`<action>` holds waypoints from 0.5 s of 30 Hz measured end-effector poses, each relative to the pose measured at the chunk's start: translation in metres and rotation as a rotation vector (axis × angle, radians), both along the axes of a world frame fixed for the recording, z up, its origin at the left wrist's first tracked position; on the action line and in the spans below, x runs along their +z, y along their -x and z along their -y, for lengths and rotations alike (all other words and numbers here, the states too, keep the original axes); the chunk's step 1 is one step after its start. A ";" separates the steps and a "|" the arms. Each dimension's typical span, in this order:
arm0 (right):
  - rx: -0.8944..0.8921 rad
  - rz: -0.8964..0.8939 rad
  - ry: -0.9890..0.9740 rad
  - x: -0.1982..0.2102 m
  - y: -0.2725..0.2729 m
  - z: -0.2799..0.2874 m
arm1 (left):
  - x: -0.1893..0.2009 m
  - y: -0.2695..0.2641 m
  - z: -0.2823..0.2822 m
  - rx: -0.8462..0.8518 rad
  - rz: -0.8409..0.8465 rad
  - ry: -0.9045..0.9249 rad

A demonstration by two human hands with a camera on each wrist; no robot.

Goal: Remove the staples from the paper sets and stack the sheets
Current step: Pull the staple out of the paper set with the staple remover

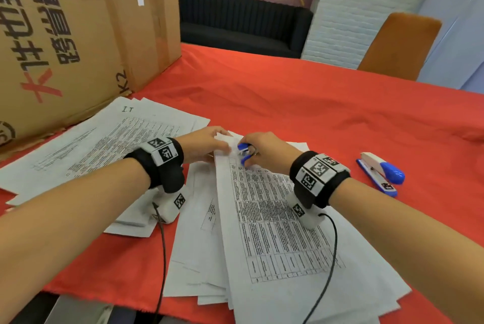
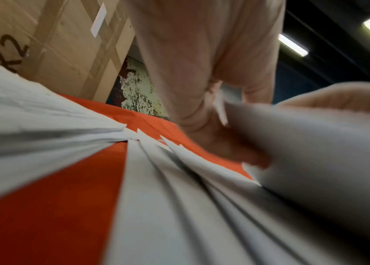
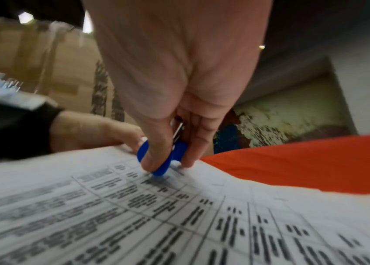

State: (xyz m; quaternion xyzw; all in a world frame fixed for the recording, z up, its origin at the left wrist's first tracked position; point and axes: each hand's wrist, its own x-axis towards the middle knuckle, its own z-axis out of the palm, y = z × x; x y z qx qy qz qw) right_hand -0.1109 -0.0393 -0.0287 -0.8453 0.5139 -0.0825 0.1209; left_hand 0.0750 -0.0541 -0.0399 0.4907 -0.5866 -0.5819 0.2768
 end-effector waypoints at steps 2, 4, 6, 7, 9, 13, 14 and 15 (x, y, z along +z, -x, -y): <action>0.020 -0.076 -0.007 0.000 -0.002 0.003 | -0.005 0.002 -0.002 0.014 -0.116 -0.178; 0.042 -0.126 -0.002 -0.001 -0.005 0.004 | -0.016 0.006 -0.005 0.005 -0.191 -0.293; 0.042 -0.159 -0.009 0.000 -0.007 0.007 | -0.021 0.008 -0.005 0.045 -0.158 -0.292; 0.039 -0.167 -0.007 0.002 -0.007 0.008 | -0.022 0.008 -0.003 0.067 -0.113 -0.275; 0.051 -0.181 0.001 0.007 -0.006 0.011 | -0.018 0.004 0.001 0.077 -0.017 -0.253; 0.132 -0.200 0.032 0.010 -0.008 0.008 | -0.014 -0.007 0.007 0.014 0.129 -0.263; 0.148 -0.202 0.037 0.009 -0.012 0.006 | -0.013 -0.008 0.005 -0.004 0.137 -0.260; 0.155 -0.210 0.037 0.008 -0.015 0.004 | -0.012 -0.007 0.003 -0.016 0.135 -0.256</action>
